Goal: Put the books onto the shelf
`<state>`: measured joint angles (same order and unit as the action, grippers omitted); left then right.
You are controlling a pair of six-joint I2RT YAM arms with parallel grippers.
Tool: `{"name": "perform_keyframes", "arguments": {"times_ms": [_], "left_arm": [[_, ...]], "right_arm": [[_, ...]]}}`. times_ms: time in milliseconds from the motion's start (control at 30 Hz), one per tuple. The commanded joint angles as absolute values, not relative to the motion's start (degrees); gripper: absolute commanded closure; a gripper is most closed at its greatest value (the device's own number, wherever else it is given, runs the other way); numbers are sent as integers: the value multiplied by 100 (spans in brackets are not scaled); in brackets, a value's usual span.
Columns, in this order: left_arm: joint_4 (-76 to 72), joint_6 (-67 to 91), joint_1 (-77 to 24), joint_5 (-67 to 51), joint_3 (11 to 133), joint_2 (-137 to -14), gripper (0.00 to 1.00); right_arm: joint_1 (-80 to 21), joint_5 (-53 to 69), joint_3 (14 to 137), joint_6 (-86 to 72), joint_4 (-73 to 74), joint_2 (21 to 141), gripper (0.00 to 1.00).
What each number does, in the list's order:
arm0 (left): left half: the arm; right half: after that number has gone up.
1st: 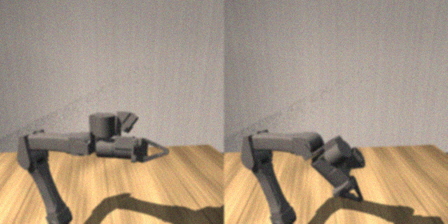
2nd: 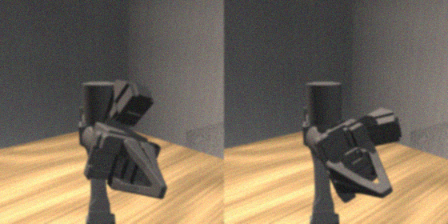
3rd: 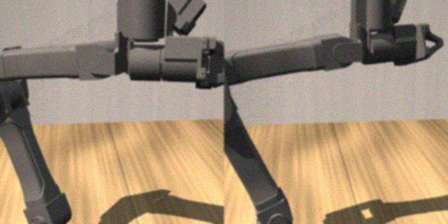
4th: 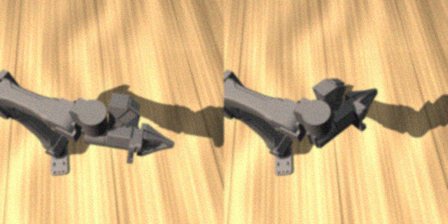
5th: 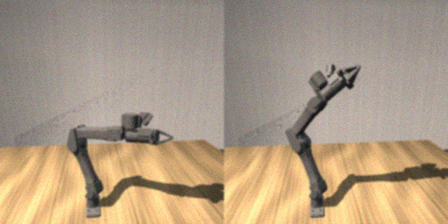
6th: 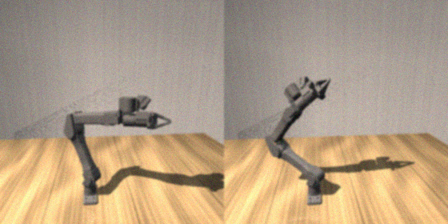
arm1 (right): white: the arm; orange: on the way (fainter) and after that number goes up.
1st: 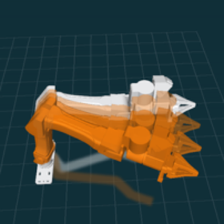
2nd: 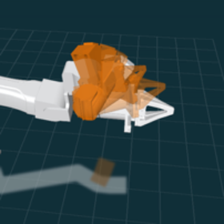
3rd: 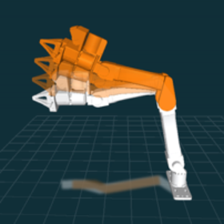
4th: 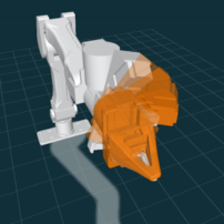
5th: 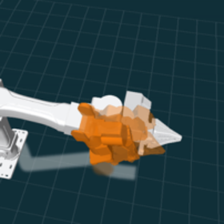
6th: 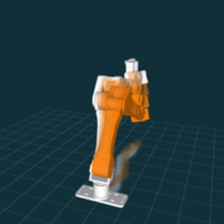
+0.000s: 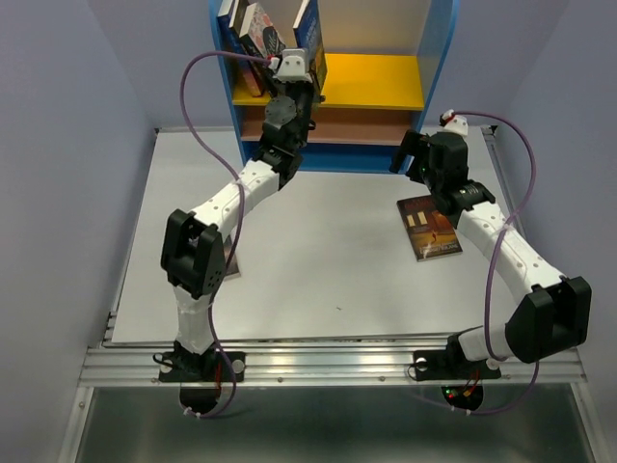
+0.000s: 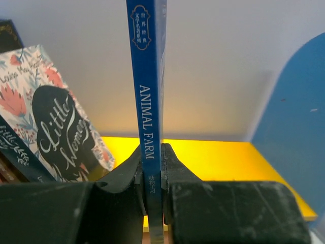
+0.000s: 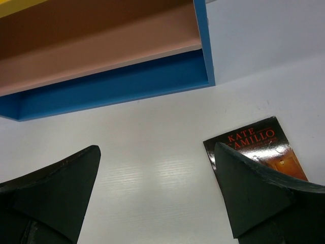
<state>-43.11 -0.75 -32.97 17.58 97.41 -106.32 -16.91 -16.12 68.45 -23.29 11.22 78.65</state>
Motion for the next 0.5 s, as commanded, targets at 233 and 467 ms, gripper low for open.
{"name": "perform_keyframes", "arguments": {"times_ms": [233, 467], "left_arm": [[-5704, -1326, -3226, 2970, 11521, -11864, 100], [-5520, -1178, -3006, 2935, 11962, -12287, 100]], "right_arm": [[-1626, -1652, 6943, -1969, 976, 7892, 0], [-1626, -1600, 6952, -1907, 984, 7972, 0]]}}
